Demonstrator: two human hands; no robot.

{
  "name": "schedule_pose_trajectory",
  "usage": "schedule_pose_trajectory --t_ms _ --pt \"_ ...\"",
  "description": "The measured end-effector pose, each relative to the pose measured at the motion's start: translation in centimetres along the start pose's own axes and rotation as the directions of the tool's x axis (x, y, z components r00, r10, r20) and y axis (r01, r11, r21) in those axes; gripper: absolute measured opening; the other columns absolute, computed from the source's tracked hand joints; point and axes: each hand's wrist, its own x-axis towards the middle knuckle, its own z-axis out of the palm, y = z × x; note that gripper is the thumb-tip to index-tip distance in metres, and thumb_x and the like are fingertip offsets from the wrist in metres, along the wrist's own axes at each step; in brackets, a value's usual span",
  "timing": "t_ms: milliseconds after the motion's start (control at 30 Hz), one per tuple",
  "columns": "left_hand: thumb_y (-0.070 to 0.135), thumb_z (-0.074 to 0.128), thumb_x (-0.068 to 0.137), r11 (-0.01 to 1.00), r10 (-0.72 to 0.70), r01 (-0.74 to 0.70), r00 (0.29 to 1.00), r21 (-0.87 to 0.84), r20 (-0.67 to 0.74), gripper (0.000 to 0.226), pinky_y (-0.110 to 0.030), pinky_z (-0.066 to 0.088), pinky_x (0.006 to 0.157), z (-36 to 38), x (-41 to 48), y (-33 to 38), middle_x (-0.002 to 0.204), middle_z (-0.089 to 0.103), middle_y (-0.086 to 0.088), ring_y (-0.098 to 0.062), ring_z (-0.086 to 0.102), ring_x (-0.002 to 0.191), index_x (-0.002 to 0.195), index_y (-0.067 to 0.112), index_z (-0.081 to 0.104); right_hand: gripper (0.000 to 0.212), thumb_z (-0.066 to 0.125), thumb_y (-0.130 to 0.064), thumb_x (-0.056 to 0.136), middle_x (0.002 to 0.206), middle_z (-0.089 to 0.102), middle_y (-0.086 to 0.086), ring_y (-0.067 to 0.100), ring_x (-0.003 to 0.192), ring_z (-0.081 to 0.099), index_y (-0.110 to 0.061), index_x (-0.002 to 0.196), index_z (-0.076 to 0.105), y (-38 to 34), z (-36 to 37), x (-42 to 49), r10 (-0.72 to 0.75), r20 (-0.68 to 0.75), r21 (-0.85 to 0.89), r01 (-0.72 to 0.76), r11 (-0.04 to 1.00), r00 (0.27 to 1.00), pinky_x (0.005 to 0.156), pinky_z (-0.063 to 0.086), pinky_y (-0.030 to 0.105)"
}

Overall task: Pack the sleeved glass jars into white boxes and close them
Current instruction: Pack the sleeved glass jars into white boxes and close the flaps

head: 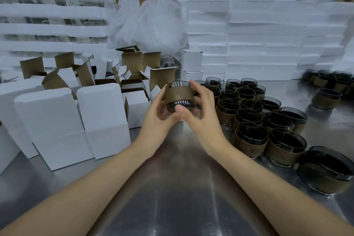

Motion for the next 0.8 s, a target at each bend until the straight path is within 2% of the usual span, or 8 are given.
schedule_pose_trajectory --t_ms 100,200,333,400,500,633,733,800 --pt "0.030 0.076 0.075 0.932 0.219 -0.181 0.972 0.314 -0.091 0.072 -0.031 0.052 0.093 -0.3 -0.1 0.1 0.117 0.050 0.017 -0.008 0.058 0.106 0.135 0.050 0.040 0.055 0.073 -0.038 0.072 0.128 0.043 -0.005 0.009 0.114 0.056 -0.043 0.119 0.045 0.0 0.2 0.3 0.118 -0.022 0.117 -0.115 0.986 0.993 0.090 0.051 0.022" --pt "0.016 0.078 0.078 0.772 0.353 -0.280 0.935 0.570 -0.019 0.081 -0.015 0.045 0.090 -0.7 0.0 0.0 0.109 0.042 0.019 -0.001 0.051 0.099 0.142 0.041 0.034 0.050 0.073 -0.032 0.071 0.113 0.061 -0.002 0.008 0.102 0.064 -0.034 0.116 0.052 0.1 -0.3 0.8 0.246 -0.047 0.242 -0.228 0.943 0.968 0.087 0.053 0.026" --pt "0.005 0.068 0.083 0.551 0.349 -0.248 0.936 0.797 0.049 0.066 -0.018 0.020 0.115 -0.5 -0.1 -0.2 0.142 0.028 0.000 -0.007 0.023 0.135 0.142 0.017 0.043 0.043 0.063 -0.013 0.089 0.123 0.061 0.017 0.031 0.115 0.060 -0.008 0.131 0.051 0.5 -1.0 1.1 0.362 -0.036 0.404 -0.318 0.858 0.932 0.095 0.051 0.038" --pt "0.009 0.063 0.087 0.475 0.308 -0.244 0.946 0.845 0.101 0.050 -0.008 -0.002 0.112 -0.6 -0.1 -0.5 0.156 0.008 -0.002 -0.003 -0.001 0.143 0.135 0.012 0.049 0.040 0.054 -0.008 0.094 0.120 0.061 0.022 0.034 0.112 0.061 -0.001 0.133 0.049 0.6 -1.1 1.1 0.376 -0.006 0.455 -0.332 0.826 0.927 0.094 0.052 0.039" --pt "0.014 0.058 0.092 0.431 0.217 -0.210 0.968 0.878 0.125 0.050 -0.015 -0.010 0.111 -0.9 0.0 -0.9 0.159 -0.017 0.001 -0.008 -0.022 0.144 0.140 0.010 0.045 0.041 0.054 -0.007 0.093 0.112 0.062 0.013 0.024 0.104 0.062 -0.006 0.133 0.047 0.5 -1.0 1.0 0.335 0.019 0.485 -0.302 0.821 0.942 0.090 0.054 0.037" --pt "0.017 0.054 0.094 0.420 0.152 -0.161 0.983 0.893 0.106 0.060 -0.022 -0.003 0.114 -0.8 0.0 -0.8 0.161 -0.014 0.000 -0.013 -0.016 0.147 0.149 0.012 0.031 0.042 0.058 -0.014 0.084 0.112 0.058 0.010 0.022 0.104 0.063 -0.025 0.124 0.053 0.4 -0.8 0.9 0.262 0.066 0.475 -0.261 0.840 0.963 0.087 0.054 0.036" --pt "0.016 0.055 0.092 0.362 0.154 -0.162 0.982 0.918 0.112 0.062 -0.032 0.007 0.117 -0.8 0.0 -0.7 0.161 -0.006 -0.006 -0.021 -0.005 0.148 0.149 0.012 0.030 0.035 0.060 -0.020 0.079 0.122 0.054 0.016 0.029 0.111 0.060 -0.024 0.114 0.057 0.4 -0.7 0.9 0.252 0.056 0.415 -0.252 0.874 0.966 0.086 0.055 0.036" --pt "0.014 0.055 0.092 0.343 0.163 -0.161 0.980 0.925 0.111 0.063 -0.028 0.006 0.115 -0.8 0.1 -0.8 0.161 -0.003 -0.009 -0.023 -0.001 0.148 0.149 0.010 0.029 0.032 0.060 -0.023 0.079 0.124 0.052 0.019 0.034 0.115 0.058 -0.023 0.111 0.056 0.5 -0.7 1.0 0.250 0.039 0.377 -0.246 0.893 0.967 0.086 0.055 0.038"
